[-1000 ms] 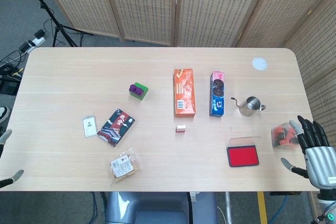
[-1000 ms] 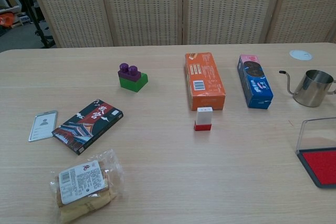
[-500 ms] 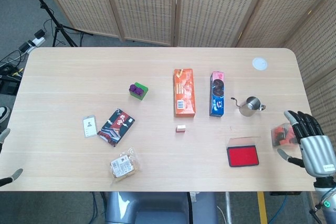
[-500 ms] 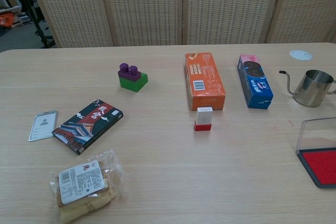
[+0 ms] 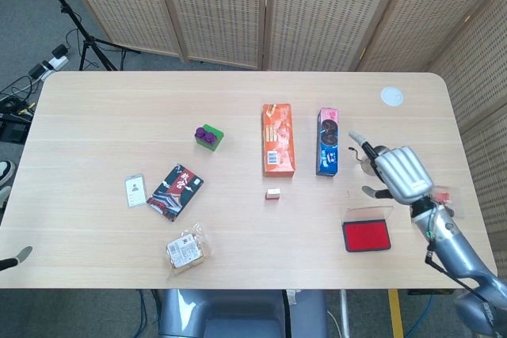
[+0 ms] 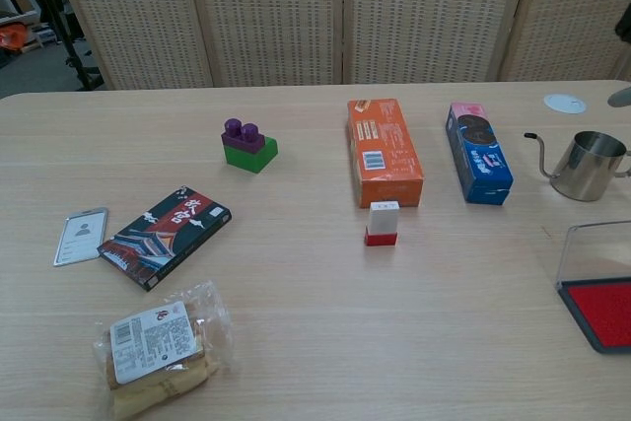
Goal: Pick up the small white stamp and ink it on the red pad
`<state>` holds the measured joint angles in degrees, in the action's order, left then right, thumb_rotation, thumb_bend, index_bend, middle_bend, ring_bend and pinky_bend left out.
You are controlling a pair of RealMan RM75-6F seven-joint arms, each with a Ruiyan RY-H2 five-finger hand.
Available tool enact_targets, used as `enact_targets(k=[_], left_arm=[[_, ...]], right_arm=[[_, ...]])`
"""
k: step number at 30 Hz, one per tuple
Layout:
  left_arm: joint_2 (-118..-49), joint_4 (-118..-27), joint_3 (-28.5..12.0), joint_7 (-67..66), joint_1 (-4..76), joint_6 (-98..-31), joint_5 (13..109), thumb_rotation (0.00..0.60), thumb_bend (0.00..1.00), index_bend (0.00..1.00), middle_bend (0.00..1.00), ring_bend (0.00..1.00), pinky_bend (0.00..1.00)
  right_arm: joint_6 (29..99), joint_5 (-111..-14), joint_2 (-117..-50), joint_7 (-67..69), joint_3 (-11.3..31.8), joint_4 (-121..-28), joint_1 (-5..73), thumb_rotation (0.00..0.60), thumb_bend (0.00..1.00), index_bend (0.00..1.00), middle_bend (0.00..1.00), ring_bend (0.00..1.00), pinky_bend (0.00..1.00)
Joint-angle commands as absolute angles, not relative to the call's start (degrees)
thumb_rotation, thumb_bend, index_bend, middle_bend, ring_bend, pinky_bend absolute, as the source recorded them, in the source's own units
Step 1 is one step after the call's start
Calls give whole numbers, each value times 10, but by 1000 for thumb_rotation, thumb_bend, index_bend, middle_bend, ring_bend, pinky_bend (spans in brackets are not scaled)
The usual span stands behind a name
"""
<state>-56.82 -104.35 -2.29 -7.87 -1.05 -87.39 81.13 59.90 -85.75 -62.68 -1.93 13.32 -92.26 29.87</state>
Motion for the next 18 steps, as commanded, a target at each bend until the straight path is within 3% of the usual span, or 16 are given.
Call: enact_targets(k=[1,8,13,18], left_arm=[[-567,-1044,-27,-78,-5,-866,801,600,0,0,0,0,0],[-563,-1043,-33,-74,3,-848,779,600,0,0,0,0,0],[-561,-1042,-33,-70,5,-843,775,600,0,0,0,0,0],[-555,-1042,-32,-58,5,-842,776,600,0,0,0,0,0]], right_arm=[[523,-777,-673,-101,154,-933,362,600,0,34,882,963,1000],[482,-640,-752,-226,149,-954,419,600,26,273,897,975,1000],[492,-576,-805,-277,142,-950,446,600,194,322,898,975,1000],[522,-502,-871,-342,139,-925,477,600,260,344,898,975,1000]])
